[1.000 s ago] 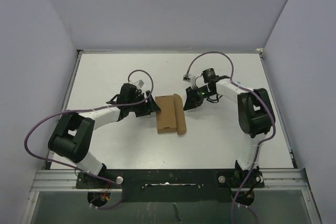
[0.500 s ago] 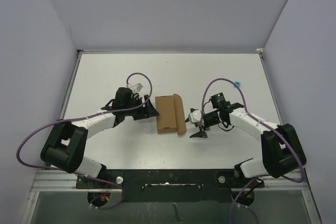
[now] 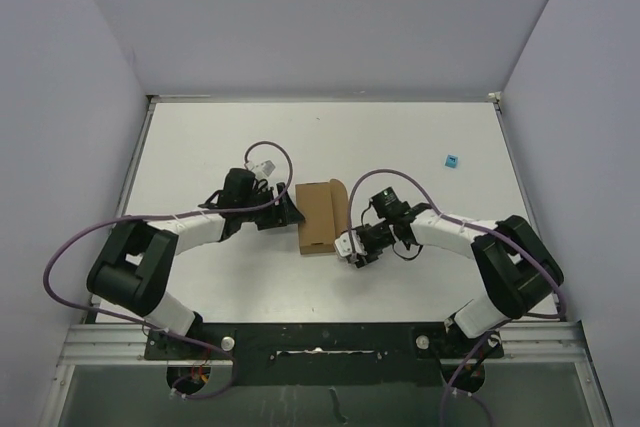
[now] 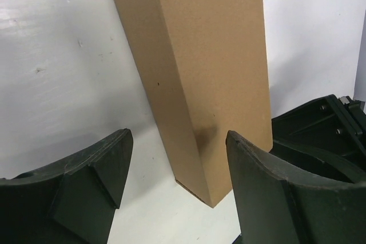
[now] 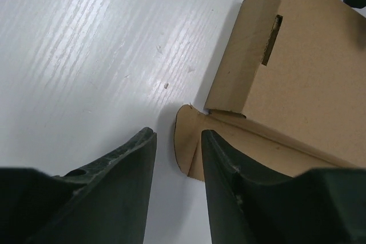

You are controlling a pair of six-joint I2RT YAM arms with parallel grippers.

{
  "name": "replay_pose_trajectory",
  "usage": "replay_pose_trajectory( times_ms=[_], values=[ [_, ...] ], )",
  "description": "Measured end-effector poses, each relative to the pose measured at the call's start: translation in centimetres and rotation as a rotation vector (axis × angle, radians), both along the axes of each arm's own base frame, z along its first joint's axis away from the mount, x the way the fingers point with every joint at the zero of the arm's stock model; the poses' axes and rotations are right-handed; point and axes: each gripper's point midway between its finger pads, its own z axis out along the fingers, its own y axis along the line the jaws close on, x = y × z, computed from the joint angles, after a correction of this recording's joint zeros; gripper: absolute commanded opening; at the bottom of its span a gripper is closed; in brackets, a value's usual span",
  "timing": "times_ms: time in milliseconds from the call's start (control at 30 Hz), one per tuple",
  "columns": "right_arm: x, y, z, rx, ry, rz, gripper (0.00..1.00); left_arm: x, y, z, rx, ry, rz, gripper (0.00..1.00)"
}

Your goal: Fold the paper box

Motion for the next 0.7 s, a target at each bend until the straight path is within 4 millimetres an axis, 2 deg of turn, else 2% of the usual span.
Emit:
replay_pose_trajectory(
  times_ms=[167, 367, 700],
  values=[
    [0.2, 0.1, -0.6, -0.031, 0.002, -0.023, 0.26, -0.2, 0.0, -0.7, 0.009, 0.018, -0.004, 0.63],
    [0.9, 0.3, -0.4, -0.034, 0.008, -0.072, 0.17, -0.4, -0.2, -1.5, 0.010, 0.038, -0.014, 0.58],
    [2.2, 0.7, 0.5, -0.043, 0.070, -0.180, 0.11, -0.2, -0.7, -1.4, -0.005, 0.036, -0.034, 0.54]
  ],
)
